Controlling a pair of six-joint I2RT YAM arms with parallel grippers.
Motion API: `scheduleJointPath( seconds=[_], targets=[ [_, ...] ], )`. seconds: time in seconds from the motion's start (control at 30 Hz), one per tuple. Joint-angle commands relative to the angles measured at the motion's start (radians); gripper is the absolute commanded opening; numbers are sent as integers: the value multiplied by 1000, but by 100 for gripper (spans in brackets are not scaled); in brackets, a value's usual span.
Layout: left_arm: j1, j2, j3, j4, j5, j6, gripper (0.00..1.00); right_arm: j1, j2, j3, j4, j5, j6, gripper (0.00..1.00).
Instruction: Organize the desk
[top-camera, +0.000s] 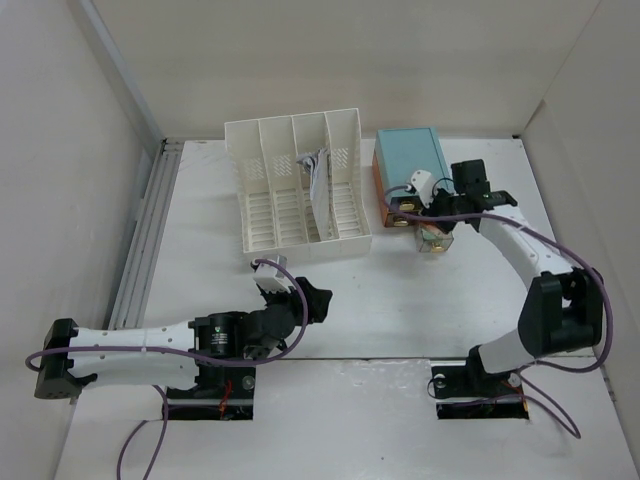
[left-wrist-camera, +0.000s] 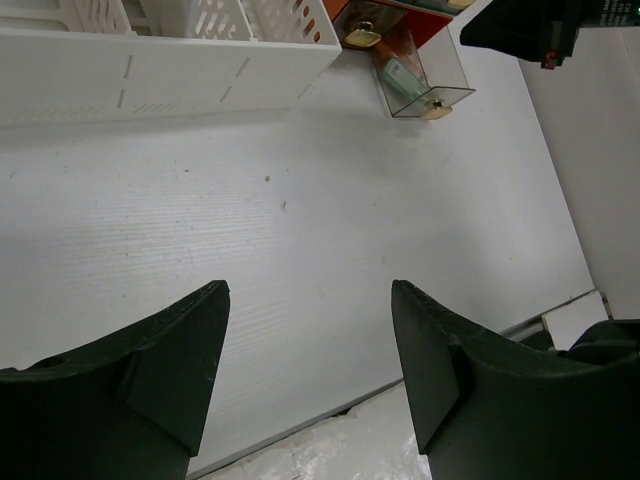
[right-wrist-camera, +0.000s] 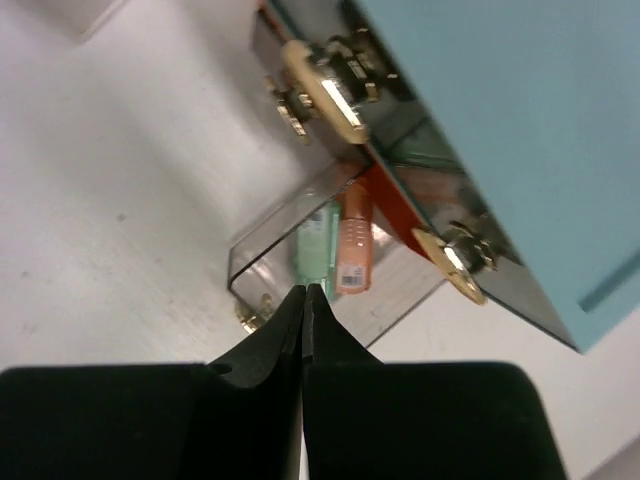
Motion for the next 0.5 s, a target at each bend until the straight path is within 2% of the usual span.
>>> scheduleJointPath(
  seconds=[0.0, 0.03, 0.07, 0.13, 0.17, 0.2, 0.23, 0.33, 0.4, 0.47],
  targets=[
    [1, -2, 3, 7, -8, 4, 63, -51, 33, 80, -216, -319, -245, 0],
    [1, -2, 3, 7, -8, 4, 63, -63, 59, 101, -368, -350, -317, 0],
    [1, -2, 3, 7, -8, 4, 63, -63, 90, 142, -464, -378, -506, 0],
    [1, -11, 3, 7, -8, 4, 63, -73, 200, 179, -686, -396, -652, 0],
    [1, -11, 3, 7, -8, 4, 63, -86, 237, 192, -731, -381, -747, 0],
    [1, -11, 3, -2, -8, 4, 63, -99, 284, 192, -744, -381, -757, 0],
    [1, -11, 3, -2, -17, 4, 63, -111, 299, 192, -744, -354, -757, 0],
    [1, -20, -6, -2, -17, -5, 63, -125, 291, 121, -605, -291, -690, 0],
    [1, -20, -6, -2, -17, -5, 63, -134, 265, 75, -421, -257, -614, 0],
    [1, -20, -6, -2, -17, -5, 63, -134, 210, 5, -280, -201, -466, 0]
  ],
)
